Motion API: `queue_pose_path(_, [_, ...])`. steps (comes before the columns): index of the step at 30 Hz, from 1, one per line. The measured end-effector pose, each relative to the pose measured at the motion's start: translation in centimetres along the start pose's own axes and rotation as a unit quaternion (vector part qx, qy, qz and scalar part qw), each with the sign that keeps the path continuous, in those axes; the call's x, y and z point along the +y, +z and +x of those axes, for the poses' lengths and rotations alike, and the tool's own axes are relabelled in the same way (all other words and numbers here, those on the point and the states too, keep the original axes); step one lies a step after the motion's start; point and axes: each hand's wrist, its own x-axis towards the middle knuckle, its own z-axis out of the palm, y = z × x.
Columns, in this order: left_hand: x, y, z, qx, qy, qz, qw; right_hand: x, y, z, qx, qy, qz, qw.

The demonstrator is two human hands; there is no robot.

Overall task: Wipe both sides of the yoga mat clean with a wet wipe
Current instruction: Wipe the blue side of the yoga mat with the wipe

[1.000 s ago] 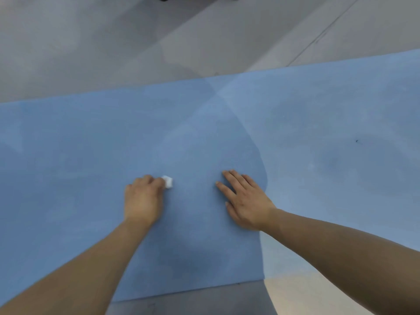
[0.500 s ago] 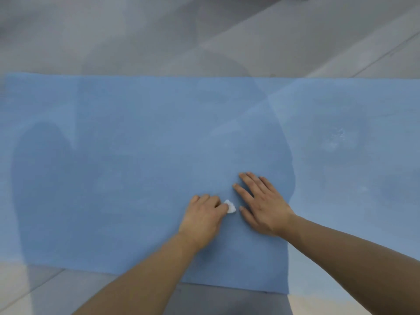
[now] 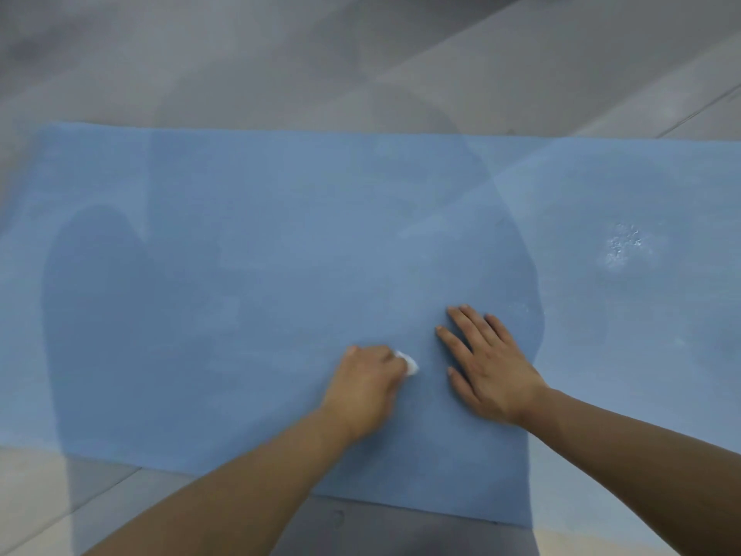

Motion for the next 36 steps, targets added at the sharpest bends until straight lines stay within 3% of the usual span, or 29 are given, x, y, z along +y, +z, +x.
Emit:
queue_pose_path(2, [0.9,0.4,-0.2,-0.029,0.064,0.015,0.997,0.0,0.0,0.0,-0.002,-0.001,-0.003,1.0])
queue_pose_path(5, [-2.3,-0.4,1.0,0.0,0.102,0.096,0.99,0.0,0.0,0.0,-0.001,0.001,-0.004,1.0])
queue_pose_path(9, [-9.9,-4.4,2.3,0.082,-0.088,0.165,0.979,0.0,0.1,-0.1,-0.005,0.001,-0.005,1.0])
queue_pose_path(12, [-12.9,-6.6,-0.4,0.076,-0.182,0.181,0.964,-0.1,0.1,0.0,-0.005,0.002,0.001,1.0])
queue_pose_path(15, [-10.6,-4.9,-4.4,0.073,-0.179,0.097,0.976,-0.4,0.2,-0.1,0.0,0.004,0.002,1.0])
queue_pose_path(19, [-1.4,-0.1,-7.2,0.04,-0.115,-0.006,0.993,-0.8,0.3,0.1,0.02,0.001,0.003,1.0])
queue_pose_path(22, [2.9,1.4,-7.3,-0.002,-0.075,0.0,0.997,-1.3,0.3,0.7,0.037,-0.018,0.015,0.999])
queue_pose_path(26, [0.0,0.2,-7.4,0.005,-0.042,0.082,0.996,-3.6,0.6,1.9,0.048,-0.139,0.029,0.989])
queue_pose_path(29, [-4.2,-1.8,-9.0,0.043,-0.135,0.127,0.982,-6.3,1.2,2.5,0.043,-0.218,0.039,0.974])
queue_pose_path(33, [-7.1,-4.0,-12.6,0.087,-0.329,0.139,0.93,-7.7,1.3,3.2,0.029,-0.249,0.035,0.967])
queue_pose_path(36, [-4.8,-2.8,-12.9,0.108,-0.343,0.107,0.927,-7.5,1.3,3.2,0.025,-0.247,0.036,0.968])
